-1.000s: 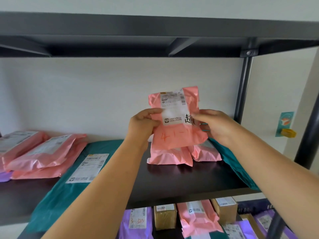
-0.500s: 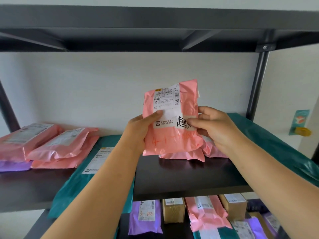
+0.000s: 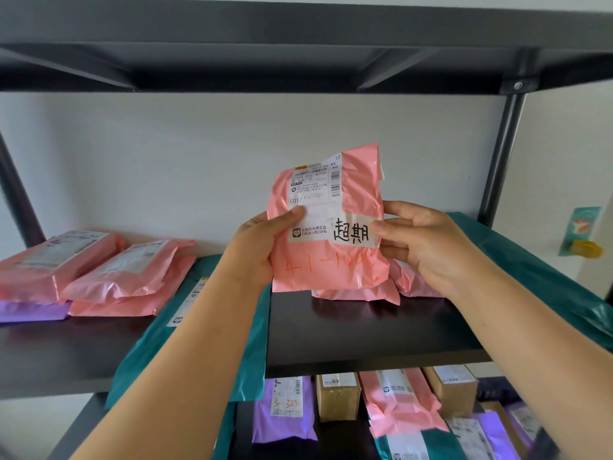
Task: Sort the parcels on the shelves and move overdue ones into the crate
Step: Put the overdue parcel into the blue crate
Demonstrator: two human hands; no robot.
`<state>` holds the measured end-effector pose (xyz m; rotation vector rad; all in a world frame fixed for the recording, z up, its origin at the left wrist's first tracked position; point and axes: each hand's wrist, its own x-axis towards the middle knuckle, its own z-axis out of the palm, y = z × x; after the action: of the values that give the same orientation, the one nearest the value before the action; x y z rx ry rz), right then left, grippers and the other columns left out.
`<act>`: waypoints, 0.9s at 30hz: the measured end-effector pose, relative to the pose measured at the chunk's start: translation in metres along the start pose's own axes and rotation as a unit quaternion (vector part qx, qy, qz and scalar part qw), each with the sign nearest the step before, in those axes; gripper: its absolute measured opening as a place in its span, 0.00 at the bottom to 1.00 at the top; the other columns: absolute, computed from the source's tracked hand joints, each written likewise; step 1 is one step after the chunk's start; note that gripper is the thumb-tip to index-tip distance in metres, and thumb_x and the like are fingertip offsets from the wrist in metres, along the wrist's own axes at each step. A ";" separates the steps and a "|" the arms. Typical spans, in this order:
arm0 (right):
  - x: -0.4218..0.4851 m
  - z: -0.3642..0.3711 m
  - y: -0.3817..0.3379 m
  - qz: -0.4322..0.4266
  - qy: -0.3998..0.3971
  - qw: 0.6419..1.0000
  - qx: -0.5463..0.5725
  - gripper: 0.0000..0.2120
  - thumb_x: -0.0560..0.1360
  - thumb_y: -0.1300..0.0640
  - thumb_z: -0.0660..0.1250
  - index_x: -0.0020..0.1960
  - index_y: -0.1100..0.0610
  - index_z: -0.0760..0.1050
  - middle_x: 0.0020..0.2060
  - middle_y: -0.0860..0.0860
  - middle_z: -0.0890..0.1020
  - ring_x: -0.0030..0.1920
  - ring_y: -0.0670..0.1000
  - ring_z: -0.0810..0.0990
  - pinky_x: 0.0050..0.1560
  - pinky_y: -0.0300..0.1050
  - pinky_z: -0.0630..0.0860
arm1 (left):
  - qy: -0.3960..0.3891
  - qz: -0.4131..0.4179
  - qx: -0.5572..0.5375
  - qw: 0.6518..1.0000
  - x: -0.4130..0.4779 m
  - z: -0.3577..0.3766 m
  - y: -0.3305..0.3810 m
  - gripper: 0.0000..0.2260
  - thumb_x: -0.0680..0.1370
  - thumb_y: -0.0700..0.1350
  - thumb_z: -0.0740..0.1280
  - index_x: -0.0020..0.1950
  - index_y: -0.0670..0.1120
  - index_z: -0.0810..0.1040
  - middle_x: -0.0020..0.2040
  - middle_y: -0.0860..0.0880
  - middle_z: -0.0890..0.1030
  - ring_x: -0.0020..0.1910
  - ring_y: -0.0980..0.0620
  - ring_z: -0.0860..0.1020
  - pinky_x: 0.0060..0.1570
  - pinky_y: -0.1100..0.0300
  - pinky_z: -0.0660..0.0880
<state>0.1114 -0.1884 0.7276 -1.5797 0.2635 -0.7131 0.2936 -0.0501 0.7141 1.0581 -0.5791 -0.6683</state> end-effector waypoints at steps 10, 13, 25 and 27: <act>-0.024 0.001 -0.002 0.017 0.058 0.998 -0.026 0.13 0.78 0.60 0.68 0.61 0.56 0.77 0.48 0.55 0.87 0.49 0.56 0.86 0.50 0.51 0.82 | -0.024 0.023 -0.009 0.999 -0.012 0.010 -0.004 0.07 0.75 0.39 0.72 0.52 0.40 0.83 0.50 0.40 0.85 0.46 0.43 0.84 0.46 0.50 0.83; -0.042 0.000 -0.003 0.020 0.075 0.996 -0.032 0.13 0.77 0.59 0.68 0.62 0.56 0.77 0.49 0.55 0.86 0.50 0.56 0.86 0.52 0.54 0.81 | -0.053 0.024 -0.011 0.998 -0.019 0.019 -0.009 0.05 0.74 0.37 0.72 0.50 0.42 0.84 0.49 0.41 0.86 0.44 0.45 0.85 0.45 0.51 0.83; -0.141 -0.047 0.003 0.049 0.244 0.967 -0.048 0.11 0.76 0.62 0.69 0.58 0.58 0.79 0.49 0.55 0.86 0.49 0.56 0.86 0.51 0.50 0.81 | -0.215 -0.062 0.011 0.975 -0.056 0.089 -0.055 0.13 0.74 0.36 0.71 0.59 0.42 0.81 0.54 0.42 0.85 0.53 0.43 0.84 0.52 0.49 0.81; -0.157 -0.065 0.004 0.055 0.265 0.962 -0.044 0.11 0.76 0.61 0.69 0.58 0.59 0.79 0.49 0.55 0.86 0.50 0.56 0.86 0.53 0.52 0.80 | -0.241 -0.072 0.018 0.968 -0.065 0.109 -0.065 0.13 0.74 0.36 0.71 0.58 0.42 0.81 0.53 0.43 0.85 0.51 0.44 0.84 0.49 0.51 0.82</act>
<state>-0.0477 -0.1541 0.6785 -1.4200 0.7798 -1.0402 0.1586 -0.0883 0.6887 0.9796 -0.9426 -1.0590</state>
